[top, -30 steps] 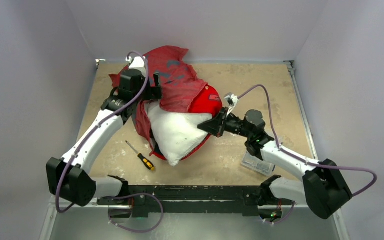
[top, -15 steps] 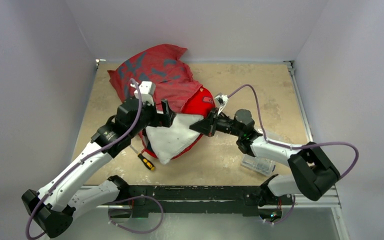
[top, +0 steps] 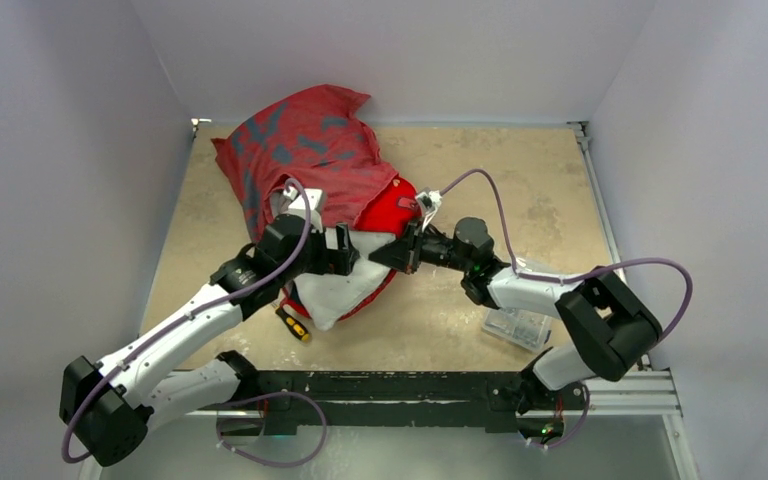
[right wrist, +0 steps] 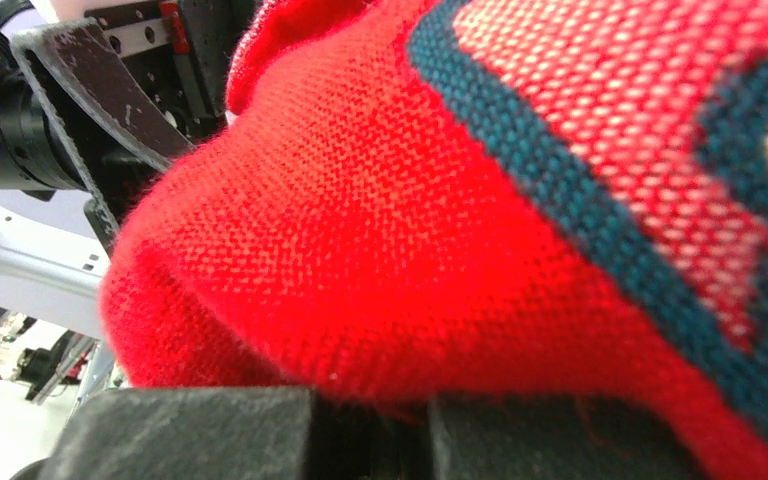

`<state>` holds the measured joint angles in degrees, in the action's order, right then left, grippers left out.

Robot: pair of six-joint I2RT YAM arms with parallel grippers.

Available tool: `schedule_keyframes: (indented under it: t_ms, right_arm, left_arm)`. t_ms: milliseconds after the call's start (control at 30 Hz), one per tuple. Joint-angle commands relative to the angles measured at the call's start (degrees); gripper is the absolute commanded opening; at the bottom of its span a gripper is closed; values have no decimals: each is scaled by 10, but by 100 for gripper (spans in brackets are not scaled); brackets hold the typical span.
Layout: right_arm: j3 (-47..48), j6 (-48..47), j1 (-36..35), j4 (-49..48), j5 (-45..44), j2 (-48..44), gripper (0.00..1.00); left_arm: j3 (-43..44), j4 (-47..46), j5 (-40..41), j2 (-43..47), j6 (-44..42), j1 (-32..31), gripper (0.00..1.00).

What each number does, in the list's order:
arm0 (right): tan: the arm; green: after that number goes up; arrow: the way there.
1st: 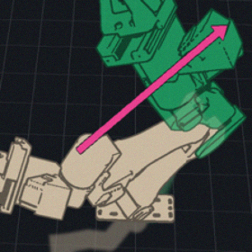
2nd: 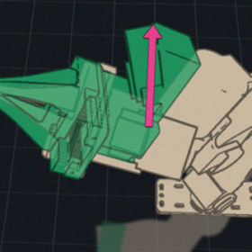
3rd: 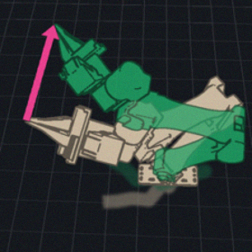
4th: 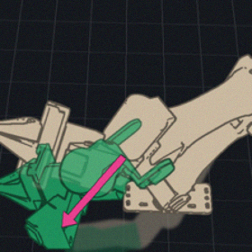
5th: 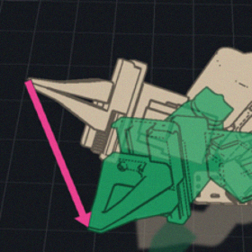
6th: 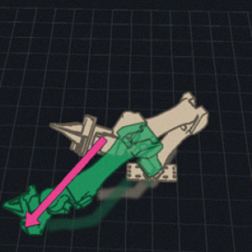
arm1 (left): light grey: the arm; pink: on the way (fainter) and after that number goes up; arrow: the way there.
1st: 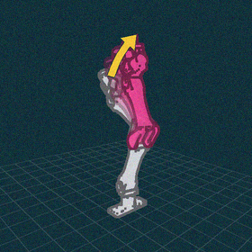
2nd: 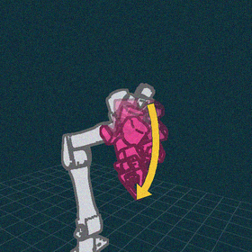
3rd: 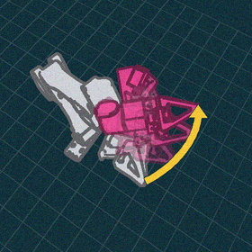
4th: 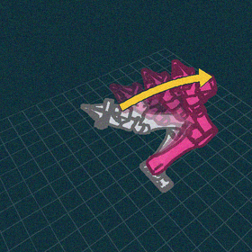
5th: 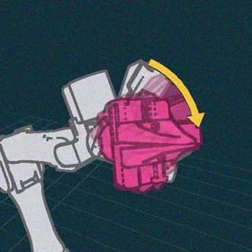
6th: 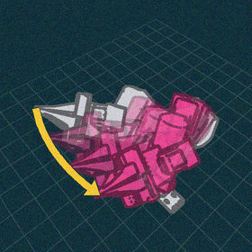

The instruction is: Remove the pillowcase from the pillow

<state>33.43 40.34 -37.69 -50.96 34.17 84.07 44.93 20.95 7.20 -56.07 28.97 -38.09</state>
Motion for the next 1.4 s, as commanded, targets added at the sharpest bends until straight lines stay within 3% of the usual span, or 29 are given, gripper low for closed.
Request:
schedule_keyframes:
  t_ms: [0,133,200,300,333,367,467,533,667,733,833,1067,1367]
  right_arm:
    - [42,5,-19,-50,1,10,0]
    - [43,9,-29,-63,2,16,0]
    - [46,9,-33,-64,0,19,0]
    - [50,5,-36,-61,1,22,0]
    - [50,3,-37,-58,-1,22,0]
    - [51,0,-36,-52,-4,22,0]
    - [61,-17,-36,-12,-18,13,0]
    - [72,-32,-37,31,-30,1,6]
    - [114,-73,-36,153,-92,-47,32]
    - [137,-98,-36,217,-139,-76,51]
    - [172,-124,-36,315,-216,-120,64]
    - [213,-117,-36,440,-401,-186,72]
    - [160,-66,-36,437,-457,-214,78]
  left_arm:
    - [-46,-109,-40,-19,51,-8,99]
    - [-74,-178,-86,-32,80,-9,93]
    - [-80,-196,-101,-40,84,-9,79]
    - [-83,-200,-95,-41,82,-10,41]
    - [-83,-201,-85,-37,82,-9,15]
    - [-83,-198,-76,-31,82,-10,0]
    - [-78,-171,-30,-10,72,-9,0]
    - [-69,-145,11,4,67,-9,0]
    - [-47,-114,58,9,54,-8,0]
    - [-35,-107,65,3,49,-9,0]
    - [-21,-107,64,-10,46,-9,0]
    - [38,-89,82,-32,26,-8,0]
    - [102,-81,96,-57,18,-5,0]
